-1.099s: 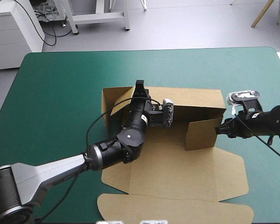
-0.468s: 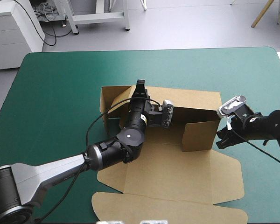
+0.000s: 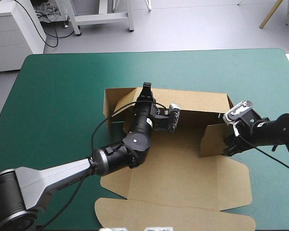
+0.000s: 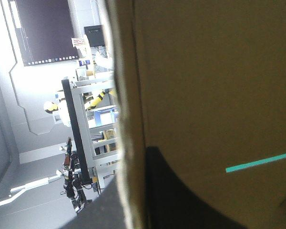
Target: Fold the box
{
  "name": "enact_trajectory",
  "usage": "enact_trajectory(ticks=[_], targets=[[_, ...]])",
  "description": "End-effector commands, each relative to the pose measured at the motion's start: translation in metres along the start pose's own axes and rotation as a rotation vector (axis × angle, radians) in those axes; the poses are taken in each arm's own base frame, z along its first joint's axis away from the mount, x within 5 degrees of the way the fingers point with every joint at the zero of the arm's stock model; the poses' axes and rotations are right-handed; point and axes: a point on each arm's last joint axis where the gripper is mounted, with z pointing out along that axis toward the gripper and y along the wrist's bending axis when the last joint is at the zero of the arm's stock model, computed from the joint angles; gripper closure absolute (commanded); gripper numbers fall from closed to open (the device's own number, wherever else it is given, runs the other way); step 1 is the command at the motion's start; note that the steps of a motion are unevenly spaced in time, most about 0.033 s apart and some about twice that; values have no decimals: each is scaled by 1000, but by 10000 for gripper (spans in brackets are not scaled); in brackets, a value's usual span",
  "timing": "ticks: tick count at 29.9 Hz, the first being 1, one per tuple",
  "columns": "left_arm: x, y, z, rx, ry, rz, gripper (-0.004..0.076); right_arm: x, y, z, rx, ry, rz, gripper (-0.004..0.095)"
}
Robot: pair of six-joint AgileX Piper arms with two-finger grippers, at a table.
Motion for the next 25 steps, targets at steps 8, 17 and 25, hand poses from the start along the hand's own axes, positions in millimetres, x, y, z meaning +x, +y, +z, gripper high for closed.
enact_trajectory(ticks=[8, 17, 25], targets=[[0, 20, -11, -62, -26, -19, 734, -19, 1, -7, -15, -229, 148, 481], [-1, 18, -9, -56, -22, -16, 734, -11, -7, 10, 99, -331, 277, 481], [-1, 17, -9, -51, -21, -18, 734, -17, -1, 11, 56, -397, 280, 644]])
